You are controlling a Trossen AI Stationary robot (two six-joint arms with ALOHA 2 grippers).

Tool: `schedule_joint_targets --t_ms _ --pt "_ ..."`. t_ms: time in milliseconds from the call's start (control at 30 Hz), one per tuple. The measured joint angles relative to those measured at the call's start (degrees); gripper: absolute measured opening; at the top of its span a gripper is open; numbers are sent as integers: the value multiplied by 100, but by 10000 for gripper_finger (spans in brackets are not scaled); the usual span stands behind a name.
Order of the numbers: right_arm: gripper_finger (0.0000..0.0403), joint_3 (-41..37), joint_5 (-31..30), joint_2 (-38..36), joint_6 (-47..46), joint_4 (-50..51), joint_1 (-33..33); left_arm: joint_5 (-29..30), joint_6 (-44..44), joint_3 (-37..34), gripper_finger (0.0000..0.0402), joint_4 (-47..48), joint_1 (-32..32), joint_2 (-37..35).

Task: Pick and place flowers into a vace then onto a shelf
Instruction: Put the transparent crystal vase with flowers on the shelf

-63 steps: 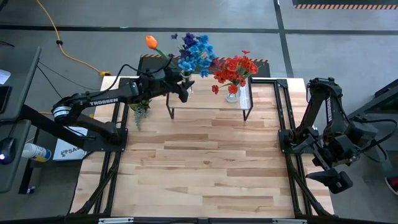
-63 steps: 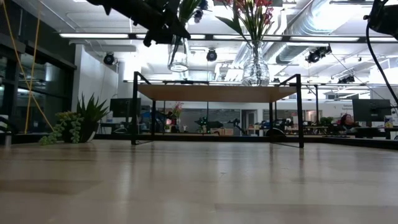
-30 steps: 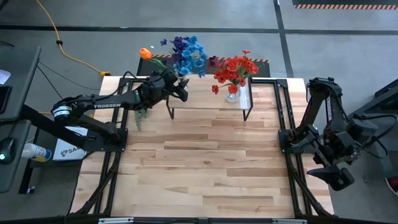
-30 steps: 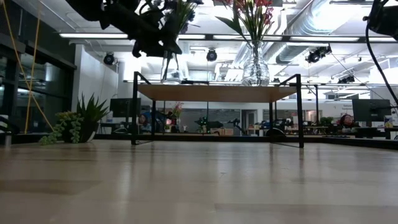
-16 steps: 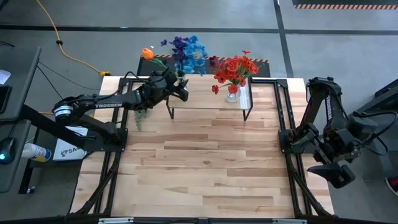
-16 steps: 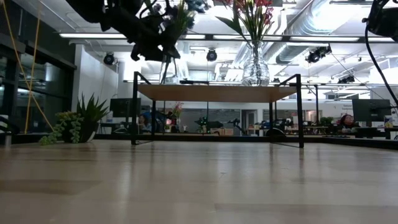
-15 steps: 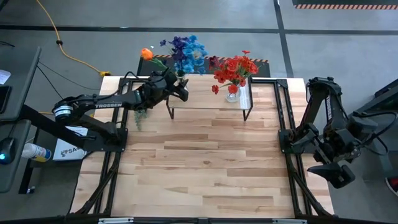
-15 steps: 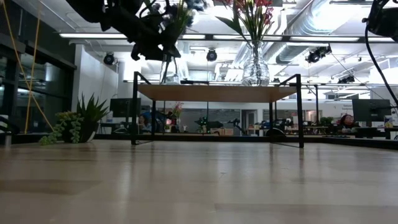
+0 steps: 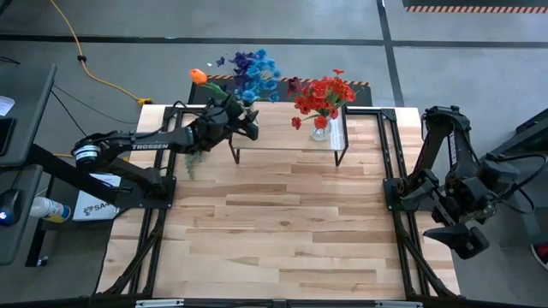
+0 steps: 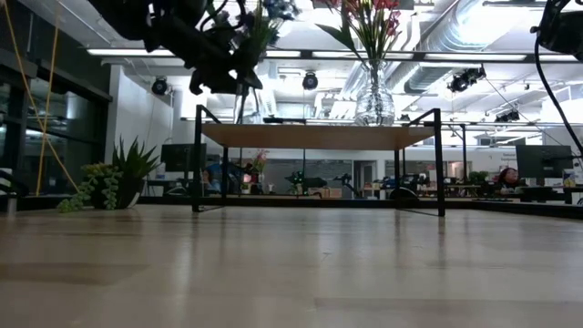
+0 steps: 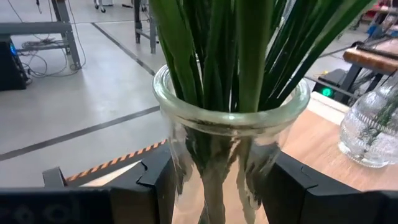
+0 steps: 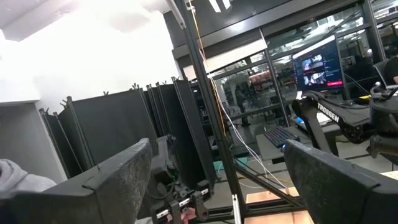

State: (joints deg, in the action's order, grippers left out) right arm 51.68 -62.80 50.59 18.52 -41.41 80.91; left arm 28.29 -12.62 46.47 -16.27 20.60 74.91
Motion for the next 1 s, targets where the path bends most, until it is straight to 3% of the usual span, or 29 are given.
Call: schedule_joint_targets --t_ms 467,633,867,1000 --pt "351 0 -5 -4 4 0 1 -205 -77 -194 210 -371 -2 -6" --pt "351 0 -5 -4 136 0 1 -231 -77 -194 231 -365 -11 -6" --pt "351 0 -7 -11 149 0 2 -423 74 -194 217 -375 -11 -6" --pt "351 0 -7 -11 149 0 2 -486 76 -194 232 -374 -11 -6"
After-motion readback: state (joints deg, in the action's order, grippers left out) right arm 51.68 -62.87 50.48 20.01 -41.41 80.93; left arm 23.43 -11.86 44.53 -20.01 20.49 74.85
